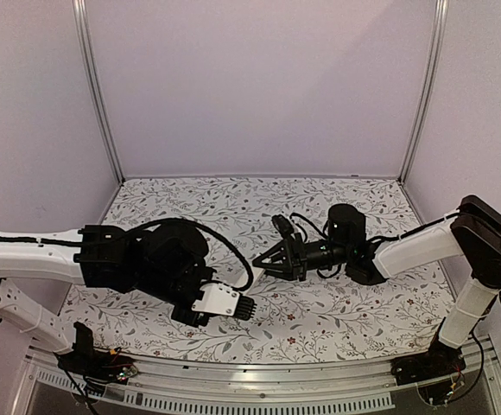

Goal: Load the batteries into the remote control
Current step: Load the battery into the battery compartment, then pass from the right arm to the left

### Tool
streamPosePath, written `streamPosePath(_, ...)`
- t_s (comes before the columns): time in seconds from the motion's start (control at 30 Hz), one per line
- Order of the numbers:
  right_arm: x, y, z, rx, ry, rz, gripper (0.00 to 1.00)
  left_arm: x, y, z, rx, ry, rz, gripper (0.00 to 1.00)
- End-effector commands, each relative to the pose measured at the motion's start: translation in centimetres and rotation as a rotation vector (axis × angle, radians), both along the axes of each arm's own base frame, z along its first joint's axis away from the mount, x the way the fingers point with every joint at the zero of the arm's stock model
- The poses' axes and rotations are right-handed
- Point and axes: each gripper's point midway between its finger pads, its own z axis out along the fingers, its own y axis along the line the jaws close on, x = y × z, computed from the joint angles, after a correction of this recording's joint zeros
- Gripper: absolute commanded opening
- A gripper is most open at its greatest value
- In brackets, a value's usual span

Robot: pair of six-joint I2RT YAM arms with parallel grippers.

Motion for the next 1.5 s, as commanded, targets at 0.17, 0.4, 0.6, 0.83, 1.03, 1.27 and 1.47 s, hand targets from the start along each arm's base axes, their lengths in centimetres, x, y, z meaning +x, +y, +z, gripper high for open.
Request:
streamPosePath(0.17, -1.2, 0.1, 2.0, 0.063, -0.031, 0.034, 0.00, 1.5, -1.0, 1.2, -0.044, -0.035, 0.091, 0.09)
streamPosePath(0.4, 1.5, -2.5, 0.3, -0.032, -0.082, -0.076, 0.00, 3.4, -1.1, 8.2, -0.329, -0.032, 0.234, 0.31)
streamPosePath(0.6, 3.7, -5.7, -0.4, -0.081, -0.114, -0.170, 0.00, 7.6, 1.3, 11.3, -0.527, 0.018, 0.509, 0.85)
streamPosePath(0.83, 6.0, -10.5, -1.5, -0.150, -0.119, -0.298, 0.00, 12.7, 2.6, 7.1, -0.414, 0.228, 0.837, 0.99)
streamPosePath(1.03, 5.9, -12.2, -3.0, -0.249, -0.154, -0.325, 0.00, 13.0, 0.3, 1.7, -0.282, 0.415, 0.867, 0.92)
streamPosePath(1.27, 6.1, -12.5, -5.3, -0.303, -0.160, -0.347, 0.00, 11.8, -2.9, -0.1, -0.332, 0.570, 0.810, 0.90)
streamPosePath(1.47, 5.7, -11.2, -5.4, -0.302, -0.172, -0.324, 0.02, 10.6, -6.3, -1.8, -0.296, 0.547, 0.791, 0.89)
